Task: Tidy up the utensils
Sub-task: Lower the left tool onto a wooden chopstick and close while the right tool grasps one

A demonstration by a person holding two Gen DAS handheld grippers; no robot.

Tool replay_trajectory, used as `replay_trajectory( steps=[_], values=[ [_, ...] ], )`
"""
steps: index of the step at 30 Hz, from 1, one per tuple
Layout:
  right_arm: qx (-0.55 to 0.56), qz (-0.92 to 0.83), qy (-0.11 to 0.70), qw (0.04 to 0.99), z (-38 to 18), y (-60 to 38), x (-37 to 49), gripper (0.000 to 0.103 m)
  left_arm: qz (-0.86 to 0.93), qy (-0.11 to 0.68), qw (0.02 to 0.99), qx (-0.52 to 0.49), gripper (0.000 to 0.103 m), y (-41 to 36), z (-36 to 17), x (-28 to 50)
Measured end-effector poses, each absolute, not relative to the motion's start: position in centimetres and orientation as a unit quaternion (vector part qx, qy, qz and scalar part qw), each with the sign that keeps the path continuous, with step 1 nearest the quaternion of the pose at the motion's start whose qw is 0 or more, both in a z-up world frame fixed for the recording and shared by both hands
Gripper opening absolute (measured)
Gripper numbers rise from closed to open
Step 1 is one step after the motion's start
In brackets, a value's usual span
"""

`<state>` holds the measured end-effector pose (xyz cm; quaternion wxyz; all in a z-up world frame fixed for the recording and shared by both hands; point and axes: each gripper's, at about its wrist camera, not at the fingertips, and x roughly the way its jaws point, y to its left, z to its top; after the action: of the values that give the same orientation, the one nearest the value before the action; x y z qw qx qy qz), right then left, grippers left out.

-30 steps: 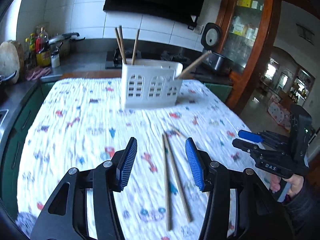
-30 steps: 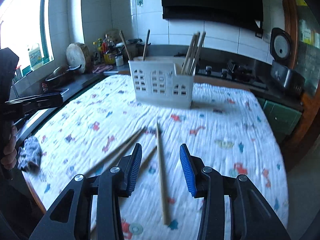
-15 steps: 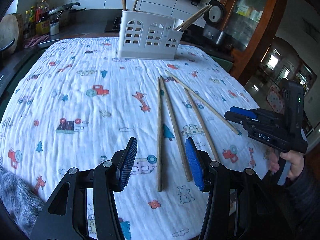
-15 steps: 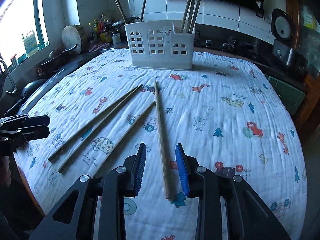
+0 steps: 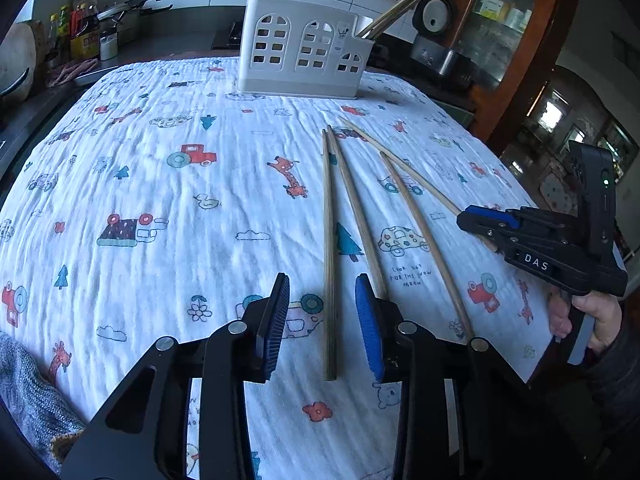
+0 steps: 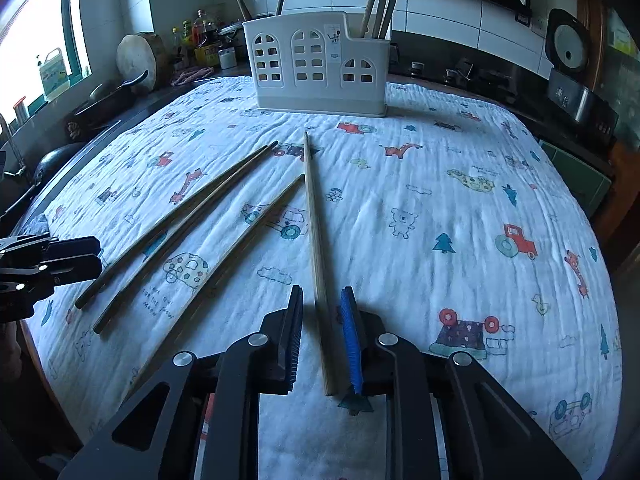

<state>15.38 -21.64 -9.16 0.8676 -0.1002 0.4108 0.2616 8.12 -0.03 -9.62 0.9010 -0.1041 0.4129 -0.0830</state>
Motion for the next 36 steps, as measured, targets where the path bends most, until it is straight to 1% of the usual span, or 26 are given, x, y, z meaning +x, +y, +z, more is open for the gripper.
replay_trajectory(
  steps=[5, 9, 13, 14, 16, 19, 21, 29, 36],
  values=[
    [-0.100, 0.259, 0.411, 0.868, -9.2, -21.8, 15.5, 0.015, -0.092, 0.413, 0.902, -0.088, 0.023, -1.1, -9.9, 8.4],
    [-0.101, 0.258, 0.411, 0.868, -9.2, -21.8, 15.5, 0.013, -0.091, 0.417, 0.901, -0.081, 0.021, -1.5, -10.2, 8.9],
    [-0.101, 0.257, 0.412, 0.868, -9.3, -21.9, 15.6, 0.012, -0.085, 0.423, 0.899, -0.077, 0.018, -1.6, -10.7, 9.3],
    [-0.100, 0.257, 0.412, 0.869, -9.3, -21.9, 15.6, 0.012, -0.080, 0.423, 0.900, -0.070, 0.015, -1.7, -10.7, 9.4],
    [-0.103, 0.256, 0.411, 0.869, -9.3, -21.8, 15.5, 0.012, -0.078, 0.422, 0.901, -0.065, 0.014, -1.8, -10.7, 9.4],
    [-0.107, 0.254, 0.410, 0.869, -9.3, -21.7, 15.5, 0.012, -0.069, 0.422, 0.902, -0.058, 0.009, -1.8, -10.7, 9.4],
    [-0.108, 0.252, 0.409, 0.870, -9.3, -21.6, 15.5, 0.009, -0.062, 0.422, 0.903, -0.051, 0.006, -2.1, -10.7, 9.4],
    [-0.102, 0.249, 0.395, 0.878, -8.2, -22.0, 15.1, 0.008, -0.069, 0.406, 0.909, -0.067, 0.006, -1.4, -8.8, 8.9],
    [-0.094, 0.252, 0.355, 0.895, -4.6, -22.4, 14.5, 0.007, -0.073, 0.370, 0.924, -0.066, 0.006, -0.6, -5.0, 8.9]
  ],
)
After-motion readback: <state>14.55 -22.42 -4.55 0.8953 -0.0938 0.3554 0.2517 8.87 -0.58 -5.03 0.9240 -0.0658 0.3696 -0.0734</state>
